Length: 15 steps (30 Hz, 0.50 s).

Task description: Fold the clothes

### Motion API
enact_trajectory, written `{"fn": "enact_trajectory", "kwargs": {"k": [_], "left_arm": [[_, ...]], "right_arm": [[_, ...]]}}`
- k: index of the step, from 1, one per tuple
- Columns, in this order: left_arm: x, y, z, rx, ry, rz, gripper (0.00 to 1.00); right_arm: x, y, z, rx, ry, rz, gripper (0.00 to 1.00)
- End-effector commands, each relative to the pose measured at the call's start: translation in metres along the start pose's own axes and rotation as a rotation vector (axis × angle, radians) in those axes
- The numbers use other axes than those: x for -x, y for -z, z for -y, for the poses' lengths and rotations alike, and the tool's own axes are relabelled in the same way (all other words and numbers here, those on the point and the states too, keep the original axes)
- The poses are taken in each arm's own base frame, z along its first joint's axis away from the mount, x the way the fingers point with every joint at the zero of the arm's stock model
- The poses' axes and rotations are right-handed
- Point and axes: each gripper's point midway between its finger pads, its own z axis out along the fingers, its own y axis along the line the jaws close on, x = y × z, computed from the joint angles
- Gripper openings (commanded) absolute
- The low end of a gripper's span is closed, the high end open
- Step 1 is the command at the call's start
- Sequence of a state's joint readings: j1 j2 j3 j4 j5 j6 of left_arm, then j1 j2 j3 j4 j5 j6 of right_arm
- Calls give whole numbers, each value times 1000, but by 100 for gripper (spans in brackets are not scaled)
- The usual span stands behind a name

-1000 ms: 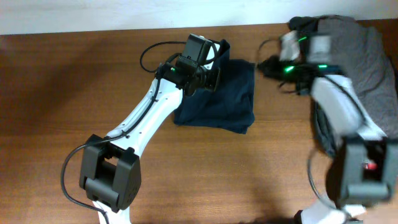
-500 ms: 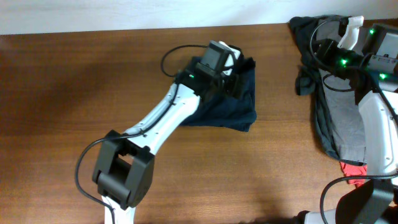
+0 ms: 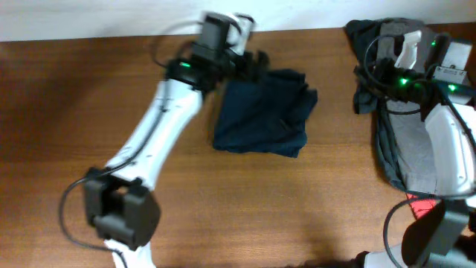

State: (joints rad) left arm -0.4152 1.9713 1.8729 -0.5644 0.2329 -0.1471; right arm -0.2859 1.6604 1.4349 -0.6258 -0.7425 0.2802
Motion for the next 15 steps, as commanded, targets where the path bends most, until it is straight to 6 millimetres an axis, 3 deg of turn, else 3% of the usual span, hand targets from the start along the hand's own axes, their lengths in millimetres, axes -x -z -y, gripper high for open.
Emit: {"fn": "enact_trajectory", "kwargs": {"k": [1,2,4,6,11,15], "left_arm": [[59,80,-6,-18,-3,172,99],[61,86,-15,-2,7,175,99],[56,92,-31,26,29,157,99],[37,93,-56,69,81,83,99],[0,81,-73,94,66,-62,99],[-22,68,-77,93,56,-146,99]], "right_arm": [[-28,-29,6,8,0,-104,5],[-36,-36,7,10,-7,-130,6],[-49,-50,7,13,-21,-183,18],[-72,-72,5,13,-28,-264,45],[-109,-103,15,-122,7,-370,54],[-128,-108,32,-266,28,-420,59]]}}
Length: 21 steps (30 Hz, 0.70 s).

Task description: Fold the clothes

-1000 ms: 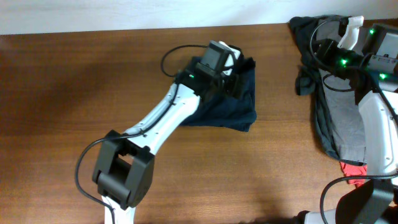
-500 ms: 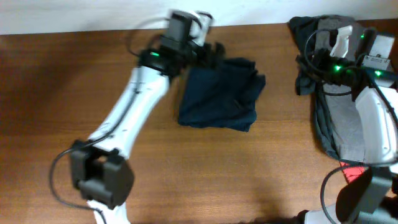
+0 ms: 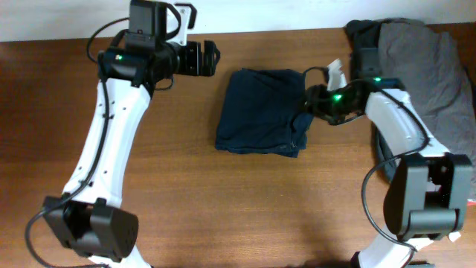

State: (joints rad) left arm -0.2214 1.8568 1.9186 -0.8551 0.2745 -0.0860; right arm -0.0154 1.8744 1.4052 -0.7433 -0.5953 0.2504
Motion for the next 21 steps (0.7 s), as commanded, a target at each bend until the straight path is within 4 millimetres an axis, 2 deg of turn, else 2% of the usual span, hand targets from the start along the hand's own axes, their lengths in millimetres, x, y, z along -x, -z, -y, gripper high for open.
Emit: {"fn": "enact_trajectory", "kwargs": {"k": [1,4,7,9,12,18,21], "left_arm": [[-21,-21,-2,-16,-41,-83,99],[-33,-36,-6,-15,-30,-132,99],[-42,-48,-11,-13,-39,-165,99],[-47,-56,-21,26,-33,-186,99],[-50,-60,-31,74,-36,-195,99],[-54,-64,-34,81,-57,-212,99],[-55,-64,-34,78,-86,-215,99]], "right_arm": [[-8,-11,25,-172,6,-21,59],[-14,-17,32,-196,-5,-47,61],[-14,-18,37,-206,-12,-51,67],[-12,-16,46,-249,-15,-40,73],[-15,-19,51,-264,-19,-48,76],[-24,-39,64,-264,-46,-100,76],[-28,-51,68,-246,-53,-122,65]]}}
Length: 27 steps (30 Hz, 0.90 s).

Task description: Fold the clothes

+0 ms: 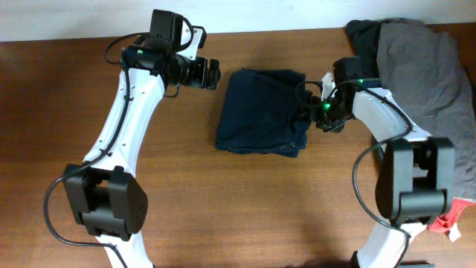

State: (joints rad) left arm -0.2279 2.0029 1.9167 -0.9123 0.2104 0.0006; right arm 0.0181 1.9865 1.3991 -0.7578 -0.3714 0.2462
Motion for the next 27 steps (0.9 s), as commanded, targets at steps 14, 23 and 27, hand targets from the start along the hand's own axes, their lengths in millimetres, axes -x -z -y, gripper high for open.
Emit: {"fn": "enact_trajectory", "kwargs": {"k": [14,23,27], "left_arm": [[-1,15,-69,79,104,17,99],[-7,32,-124,139,196,39,99],[-4,30,-112,75,157,47,99]], "right_arm": [[-45,-67,-69,112,243,-105,4],[-58,-52,-126,152,509,-130,8],[-20,22,-161,334,491,-21,58]]}}
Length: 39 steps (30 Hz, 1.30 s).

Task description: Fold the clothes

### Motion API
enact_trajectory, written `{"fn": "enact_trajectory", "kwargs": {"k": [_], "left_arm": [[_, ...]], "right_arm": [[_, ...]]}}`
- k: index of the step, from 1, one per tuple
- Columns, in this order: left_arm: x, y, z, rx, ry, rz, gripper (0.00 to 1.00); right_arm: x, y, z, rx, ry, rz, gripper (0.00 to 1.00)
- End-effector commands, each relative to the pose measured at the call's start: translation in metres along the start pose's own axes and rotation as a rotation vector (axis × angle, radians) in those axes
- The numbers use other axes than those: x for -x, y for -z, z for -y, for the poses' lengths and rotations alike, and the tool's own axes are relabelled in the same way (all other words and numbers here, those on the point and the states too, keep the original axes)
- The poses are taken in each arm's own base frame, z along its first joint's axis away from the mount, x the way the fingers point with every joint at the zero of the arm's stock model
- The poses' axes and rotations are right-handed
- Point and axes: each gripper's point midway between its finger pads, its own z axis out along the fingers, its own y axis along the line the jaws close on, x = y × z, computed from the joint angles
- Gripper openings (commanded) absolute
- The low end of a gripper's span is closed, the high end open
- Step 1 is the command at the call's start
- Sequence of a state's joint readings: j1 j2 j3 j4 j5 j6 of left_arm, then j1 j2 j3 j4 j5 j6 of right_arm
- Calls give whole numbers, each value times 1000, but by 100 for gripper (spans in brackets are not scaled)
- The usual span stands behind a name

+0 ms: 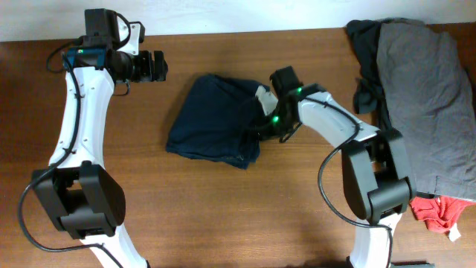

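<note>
A dark navy folded garment (212, 119) lies skewed on the table, left of centre. My right gripper (262, 128) is at its bunched right edge, touching the cloth. The wrist hides its fingers, so I cannot tell whether they grip the fabric. My left gripper (159, 65) hovers open near the back left of the table. It is well clear of the garment and holds nothing.
A pile of grey and dark clothes (416, 97) covers the table's right end. A red garment (439, 212) lies at its near edge. The white wall edge runs along the back. Bare wooden table (223, 216) stretches across the front.
My right gripper has moved left, and the navy garment now lies further left, turned and a little rumpled. My left gripper has drawn back left, away from the garment.
At first my left gripper was at the navy garment's back left corner and my right arm was over the clothes pile. Then the left had moved off and the right was at the garment's right edge. It stayed there. Now garment and right gripper are further left.
</note>
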State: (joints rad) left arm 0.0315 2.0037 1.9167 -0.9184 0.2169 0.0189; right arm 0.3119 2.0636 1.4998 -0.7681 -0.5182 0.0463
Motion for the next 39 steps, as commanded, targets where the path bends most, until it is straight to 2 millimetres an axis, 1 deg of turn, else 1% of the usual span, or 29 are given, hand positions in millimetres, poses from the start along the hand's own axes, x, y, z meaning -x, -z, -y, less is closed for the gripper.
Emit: {"fn": "enact_trajectory", "kwargs": {"k": [1,2,4,6,8,10,11,12,13,14,15,16,17,19,21,23,24,27,28,30,32,33,34,37,39], "left_arm": [[1,0,18,-63,-44,4,99],[1,0,22,-67,-50,3,99],[-1,-2,36,-95,-86,-2,99],[-5,-3,56,-145,-135,-14,99],[-13,-5,77,-177,-180,-40,99],[-24,-7,101,-204,-228,-75,99],[-34,-8,117,-224,-283,-103,98],[-46,-8,134,-243,-343,-140,93],[-57,-9,143,-252,-384,-171,82],[-65,-10,149,-250,-410,-199,68],[-76,-12,152,-226,-432,-241,41],[-86,-15,151,-196,-446,-281,24],[-106,-20,149,-153,-469,-367,9],[-124,-29,150,-148,-467,-433,1],[-142,-45,147,-143,-450,-497,1],[-157,-60,143,-142,-435,-549,1],[-168,-70,140,-137,-418,-586,1],[-192,-88,136,-145,-390,-667,1],[-208,-103,131,-145,-382,-713,1],[-217,-117,127,-139,-379,-728,0],[-222,-131,116,-111,-378,-733,1],[-224,-136,110,-86,-377,-734,0],[-227,-149,89,-13,-384,-737,1],[-230,-167,55,103,-392,-738,1],[-230,-182,29,171,-382,-726,1]], "right_arm": [[42,76,-25,100,45,161,66],[47,96,-23,92,34,186,70],[53,123,-18,78,20,222,78],[60,152,-6,52,-8,272,80],[65,172,10,23,-37,313,80],[69,193,32,2,-81,356,76],[68,202,46,-10,-110,376,72],[65,211,64,-24,-147,393,69],[62,216,74,-31,-169,399,67],[60,219,80,-36,-186,403,66],[57,223,87,-40,-206,405,64],[54,225,92,-44,-221,406,63],[50,229,99,-47,-246,404,62],[47,231,102,-49,-257,403,61],[47,230,102,-49,-253,402,59],[48,230,102,-49,-252,401,59],[48,230,102,-52,-253,402,59],[46,230,106,-76,-258,399,59],[46,230,107,-78,-259,397,59],[46,230,107,-79,-259,398,59],[46,230,107,-79,-258,398,59],[46,230,108,-83,-259,397,59],[45,230,110,-98,-264,395,58],[45,230,112,-104,-265,394,58],[45,230,112,-104,-264,395,59]]}}
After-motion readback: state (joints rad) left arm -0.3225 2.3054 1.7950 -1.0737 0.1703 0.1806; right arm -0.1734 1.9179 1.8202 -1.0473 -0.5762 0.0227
